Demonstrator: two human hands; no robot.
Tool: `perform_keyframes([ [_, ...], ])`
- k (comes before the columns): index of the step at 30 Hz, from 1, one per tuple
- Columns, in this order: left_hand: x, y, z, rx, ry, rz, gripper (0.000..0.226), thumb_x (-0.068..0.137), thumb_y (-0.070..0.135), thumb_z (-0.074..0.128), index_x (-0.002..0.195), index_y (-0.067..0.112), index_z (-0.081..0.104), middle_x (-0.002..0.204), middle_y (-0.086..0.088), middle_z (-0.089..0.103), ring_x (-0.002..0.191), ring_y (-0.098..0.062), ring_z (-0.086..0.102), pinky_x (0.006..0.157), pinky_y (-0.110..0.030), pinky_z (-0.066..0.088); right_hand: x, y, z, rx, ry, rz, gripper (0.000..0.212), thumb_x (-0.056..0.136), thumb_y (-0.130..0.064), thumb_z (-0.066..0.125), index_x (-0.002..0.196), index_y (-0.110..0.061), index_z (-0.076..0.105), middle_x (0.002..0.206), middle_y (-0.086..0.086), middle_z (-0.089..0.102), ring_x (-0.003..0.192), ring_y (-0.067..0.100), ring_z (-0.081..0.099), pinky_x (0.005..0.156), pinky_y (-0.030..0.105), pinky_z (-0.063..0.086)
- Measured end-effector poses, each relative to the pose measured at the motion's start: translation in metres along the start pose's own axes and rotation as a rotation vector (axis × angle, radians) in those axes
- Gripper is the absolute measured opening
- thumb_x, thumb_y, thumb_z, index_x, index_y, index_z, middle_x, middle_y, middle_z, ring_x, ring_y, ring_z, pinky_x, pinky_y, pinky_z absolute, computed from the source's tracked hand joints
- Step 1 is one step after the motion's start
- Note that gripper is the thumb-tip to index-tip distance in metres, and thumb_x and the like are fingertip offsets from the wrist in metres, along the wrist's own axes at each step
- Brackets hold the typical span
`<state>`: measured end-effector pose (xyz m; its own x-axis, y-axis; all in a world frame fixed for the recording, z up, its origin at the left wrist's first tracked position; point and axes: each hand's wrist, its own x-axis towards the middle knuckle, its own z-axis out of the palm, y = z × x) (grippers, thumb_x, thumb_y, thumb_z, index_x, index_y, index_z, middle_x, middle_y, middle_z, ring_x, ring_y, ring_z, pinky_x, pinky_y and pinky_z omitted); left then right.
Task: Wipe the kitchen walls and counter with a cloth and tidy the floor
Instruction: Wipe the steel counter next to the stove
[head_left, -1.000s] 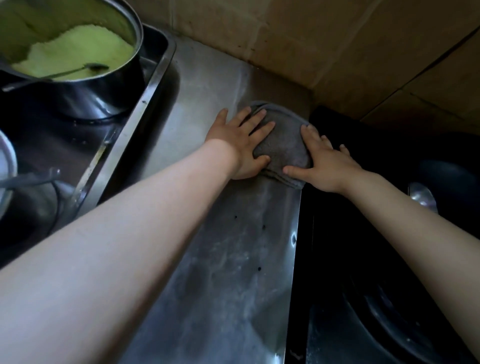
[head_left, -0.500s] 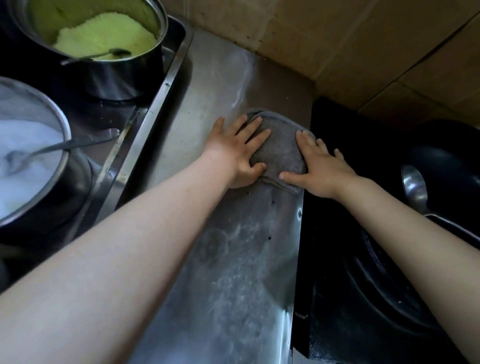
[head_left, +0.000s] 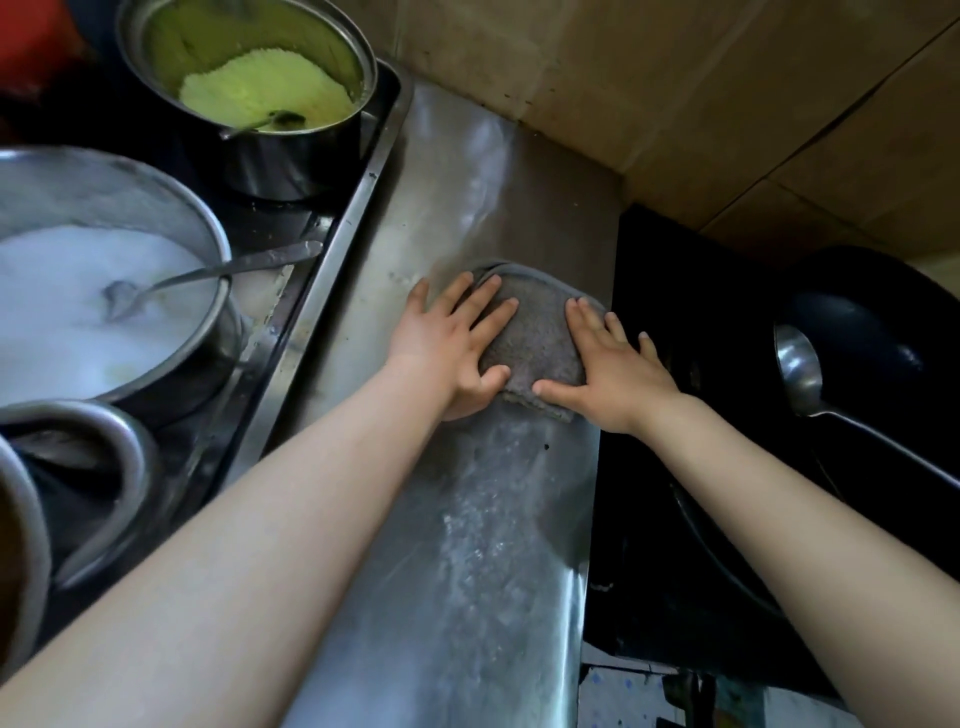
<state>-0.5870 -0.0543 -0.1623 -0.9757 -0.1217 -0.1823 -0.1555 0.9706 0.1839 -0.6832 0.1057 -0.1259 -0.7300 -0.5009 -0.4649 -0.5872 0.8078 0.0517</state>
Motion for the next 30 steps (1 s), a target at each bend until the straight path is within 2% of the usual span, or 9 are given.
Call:
perform_keyframes([
  [9, -0.04, 0.001, 0.009, 0.011, 0.011, -0.011, 0.072, 0.091, 0.057, 0.025, 0.148, 0.031, -0.009, 0.158, 0.002, -0.013, 0.146, -0.02, -0.008, 0.114, -0.05, 0.001, -0.034, -0.019, 0.017, 0.021, 0.009, -0.014, 0.102, 0.08, -0.069, 0.047, 0.149, -0.026, -0.013, 0.158, -0.01, -0.014, 0.146, 0.017, -0.01, 0.116, 0.045, -0.003],
  [30, -0.131, 0.018, 0.022, 0.063, -0.077, -0.016, 0.07, 0.092, 0.057, 0.023, 0.148, 0.031, -0.012, 0.157, 0.003, -0.015, 0.146, -0.019, -0.008, 0.114, -0.049, 0.004, -0.115, -0.04, 0.059, -0.041, -0.022, -0.062, 0.101, 0.079, -0.076, 0.038, 0.148, -0.027, -0.017, 0.157, -0.01, -0.017, 0.146, 0.018, -0.012, 0.116, 0.045, -0.004],
])
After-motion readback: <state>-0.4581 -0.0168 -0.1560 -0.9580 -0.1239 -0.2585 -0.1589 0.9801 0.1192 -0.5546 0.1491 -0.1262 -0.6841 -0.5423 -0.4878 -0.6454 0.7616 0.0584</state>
